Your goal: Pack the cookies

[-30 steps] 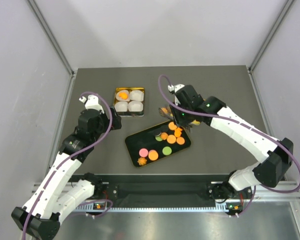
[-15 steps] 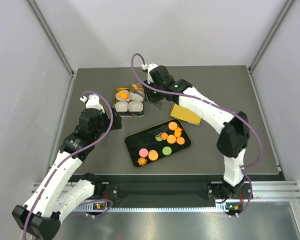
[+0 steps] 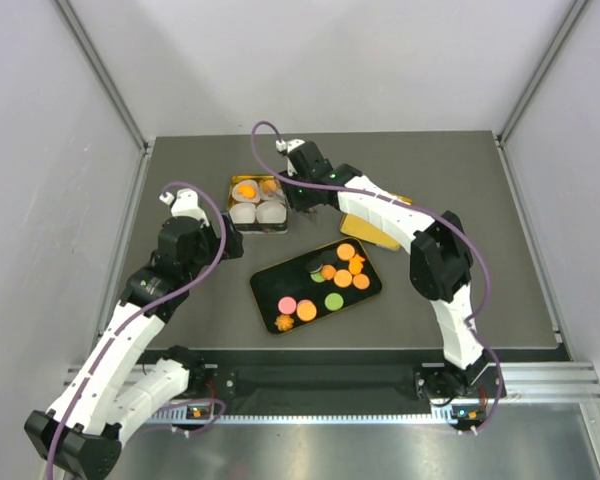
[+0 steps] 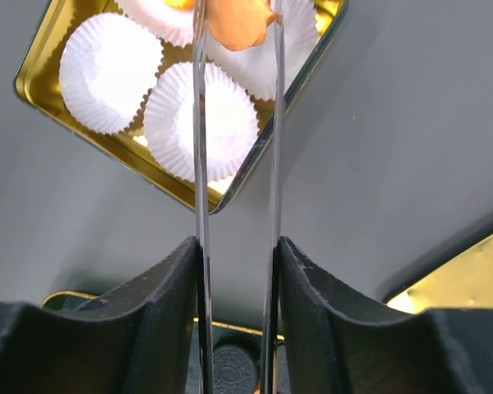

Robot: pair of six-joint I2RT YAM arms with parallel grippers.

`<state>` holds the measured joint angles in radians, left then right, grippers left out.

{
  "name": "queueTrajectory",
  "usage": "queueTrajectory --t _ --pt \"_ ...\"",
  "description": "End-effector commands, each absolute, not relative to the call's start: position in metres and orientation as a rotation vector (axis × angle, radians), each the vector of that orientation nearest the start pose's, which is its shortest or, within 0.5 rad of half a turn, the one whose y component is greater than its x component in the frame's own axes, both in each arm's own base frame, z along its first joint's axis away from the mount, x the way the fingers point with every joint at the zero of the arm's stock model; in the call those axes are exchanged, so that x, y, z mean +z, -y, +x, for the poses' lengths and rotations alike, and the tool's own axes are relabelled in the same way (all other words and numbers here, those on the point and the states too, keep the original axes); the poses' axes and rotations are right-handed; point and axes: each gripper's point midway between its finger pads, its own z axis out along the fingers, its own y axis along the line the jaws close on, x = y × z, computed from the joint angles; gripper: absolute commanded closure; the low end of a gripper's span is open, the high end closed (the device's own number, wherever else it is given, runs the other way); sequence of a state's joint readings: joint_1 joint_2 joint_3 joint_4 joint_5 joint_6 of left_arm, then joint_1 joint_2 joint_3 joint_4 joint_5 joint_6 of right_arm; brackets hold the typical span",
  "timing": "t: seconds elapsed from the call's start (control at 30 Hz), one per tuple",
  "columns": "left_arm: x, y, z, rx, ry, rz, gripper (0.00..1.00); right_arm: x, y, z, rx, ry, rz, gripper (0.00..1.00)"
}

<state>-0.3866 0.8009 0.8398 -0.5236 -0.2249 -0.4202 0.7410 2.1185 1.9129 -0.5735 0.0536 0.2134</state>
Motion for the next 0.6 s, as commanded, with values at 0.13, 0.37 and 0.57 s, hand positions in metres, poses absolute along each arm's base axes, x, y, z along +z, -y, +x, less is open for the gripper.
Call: queueTrajectory --t 0.13,0.37,0.57 --pt "0.230 0.086 0.274 -0.294 -2.002 -0.184 0.02 0.182 -0.382 0.436 0.413 -2.188 -0.523 0.54" --pt "0.230 0.087 0.274 -0.296 -2.004 -0.182 0.02 0.184 -0.383 0.435 0.416 -2.185 -0.522 0.53" --pt "0.231 0.086 0.273 -0.295 -2.002 -0.183 0.02 0.222 -0.378 0.429 0.441 -2.122 -0.519 0.53"
